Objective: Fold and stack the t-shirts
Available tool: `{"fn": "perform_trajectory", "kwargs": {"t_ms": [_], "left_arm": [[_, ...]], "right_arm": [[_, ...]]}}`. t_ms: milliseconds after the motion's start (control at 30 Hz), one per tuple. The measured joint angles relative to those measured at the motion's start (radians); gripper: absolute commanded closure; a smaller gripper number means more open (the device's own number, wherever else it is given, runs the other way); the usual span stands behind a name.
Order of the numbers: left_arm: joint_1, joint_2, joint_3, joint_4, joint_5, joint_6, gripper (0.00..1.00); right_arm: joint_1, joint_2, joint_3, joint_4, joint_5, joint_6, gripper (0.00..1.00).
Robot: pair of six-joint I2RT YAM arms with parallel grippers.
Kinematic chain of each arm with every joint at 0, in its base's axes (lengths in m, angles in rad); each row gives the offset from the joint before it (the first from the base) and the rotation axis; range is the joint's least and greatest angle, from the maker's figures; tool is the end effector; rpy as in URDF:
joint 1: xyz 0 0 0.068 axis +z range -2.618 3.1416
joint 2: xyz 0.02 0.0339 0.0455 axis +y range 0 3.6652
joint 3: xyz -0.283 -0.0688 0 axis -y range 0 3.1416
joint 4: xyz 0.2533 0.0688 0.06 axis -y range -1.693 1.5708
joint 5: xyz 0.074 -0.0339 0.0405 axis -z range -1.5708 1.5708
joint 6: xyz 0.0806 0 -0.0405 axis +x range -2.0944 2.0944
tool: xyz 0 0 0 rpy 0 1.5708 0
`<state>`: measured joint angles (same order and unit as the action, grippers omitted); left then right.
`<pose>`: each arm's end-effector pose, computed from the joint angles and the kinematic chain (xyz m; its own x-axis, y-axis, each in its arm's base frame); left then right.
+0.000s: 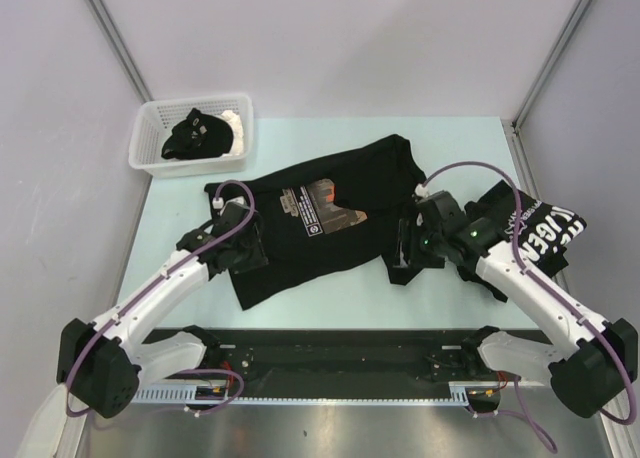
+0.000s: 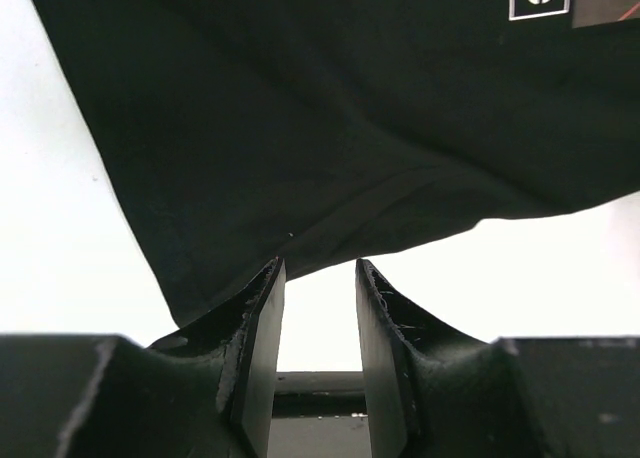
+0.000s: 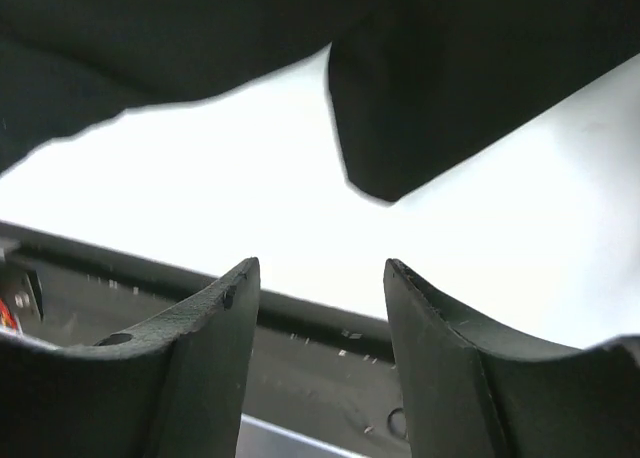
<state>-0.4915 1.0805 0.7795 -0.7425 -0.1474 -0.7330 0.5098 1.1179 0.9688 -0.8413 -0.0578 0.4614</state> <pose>0.2029 -0.0952 0.2125 -0.8350 -0.3037 -0.4589 -0.2113 0.9469 -0.2424 0.2074 0.1213 0.2605 -0.8828 0.0156 -0.4695 -0.1360 0.9481 0.2874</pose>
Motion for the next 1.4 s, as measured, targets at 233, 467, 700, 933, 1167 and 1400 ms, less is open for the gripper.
{"fn": "perform_trajectory", "kwargs": {"t_ms": [233, 467, 700, 933, 1167, 1400], "left_arm": [[-0.004, 0.000, 0.037, -0.007, 0.002, 0.012, 0.60], [-0.006, -0.011, 0.078, -0.034, 0.002, 0.044, 0.60], [-0.006, -0.045, 0.097, -0.055, 0.001, 0.061, 0.60], [-0.006, -0.047, 0.099, -0.069, 0.001, 0.061, 0.60], [-0.006, -0.047, 0.105, -0.072, 0.001, 0.061, 0.60], [-0.006, -0.046, 0.137, -0.075, 0.000, 0.061, 0.60]], "right_arm": [[0.204, -0.029, -0.130, 0.079, 0.071, 0.079, 0.42], [0.334, 0.063, -0.162, 0.186, 0.211, 0.082, 0.42], [0.337, 0.158, -0.162, 0.251, 0.332, 0.007, 0.42], [0.337, 0.231, -0.162, 0.276, 0.383, -0.071, 0.42], [0.337, 0.288, -0.162, 0.297, 0.394, -0.103, 0.42], [0.332, 0.361, -0.162, 0.322, 0.407, -0.125, 0.42]]}}
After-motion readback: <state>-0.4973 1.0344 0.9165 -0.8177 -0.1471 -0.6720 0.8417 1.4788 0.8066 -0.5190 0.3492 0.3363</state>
